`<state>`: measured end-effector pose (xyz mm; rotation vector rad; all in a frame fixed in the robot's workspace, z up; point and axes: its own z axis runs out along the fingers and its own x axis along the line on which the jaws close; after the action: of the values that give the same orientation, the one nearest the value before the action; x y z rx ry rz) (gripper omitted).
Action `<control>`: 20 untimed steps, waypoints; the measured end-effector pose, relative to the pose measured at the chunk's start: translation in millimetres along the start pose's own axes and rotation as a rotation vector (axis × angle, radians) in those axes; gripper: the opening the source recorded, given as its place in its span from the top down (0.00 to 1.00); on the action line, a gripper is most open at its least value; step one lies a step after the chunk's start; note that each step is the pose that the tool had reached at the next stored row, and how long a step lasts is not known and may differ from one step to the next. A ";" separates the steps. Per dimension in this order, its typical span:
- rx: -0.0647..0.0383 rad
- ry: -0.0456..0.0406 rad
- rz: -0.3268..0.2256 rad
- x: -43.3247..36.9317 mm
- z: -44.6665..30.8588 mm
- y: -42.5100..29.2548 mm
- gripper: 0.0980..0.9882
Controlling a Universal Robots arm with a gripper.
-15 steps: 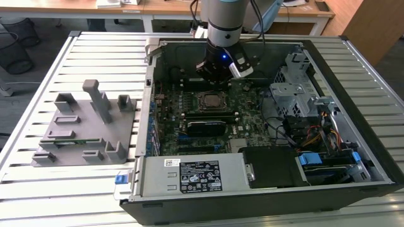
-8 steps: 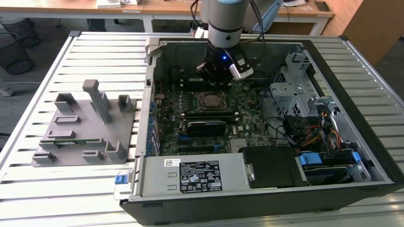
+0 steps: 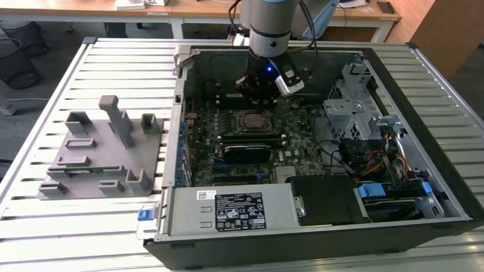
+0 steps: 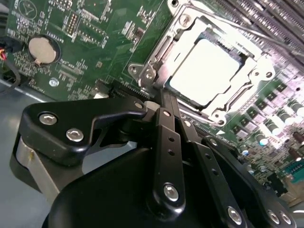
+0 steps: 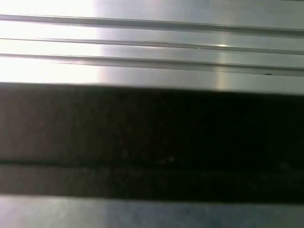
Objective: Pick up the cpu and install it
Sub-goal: 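Install the first cpu locking lever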
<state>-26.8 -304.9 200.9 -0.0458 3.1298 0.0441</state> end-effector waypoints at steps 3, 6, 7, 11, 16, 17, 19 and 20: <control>0.017 0.0005 0.000 -0.1 0.8 0.5 0.99; 0.028 0.0009 0.000 -0.4 1.8 1.2 0.99; 0.030 0.0011 0.000 -0.5 2.2 1.5 0.99; 0.032 0.0014 0.000 -0.7 3.3 3.4 0.99; 0.031 0.0014 0.000 -1.0 5.6 4.9 0.99; 0.031 0.0015 0.000 -1.0 5.8 5.0 0.99; 0.030 0.0013 0.000 -1.1 6.2 5.2 0.99; 0.029 0.0012 0.000 -1.1 6.3 5.4 0.99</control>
<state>-25.8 -299.3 194.7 -0.0461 3.1309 -0.0015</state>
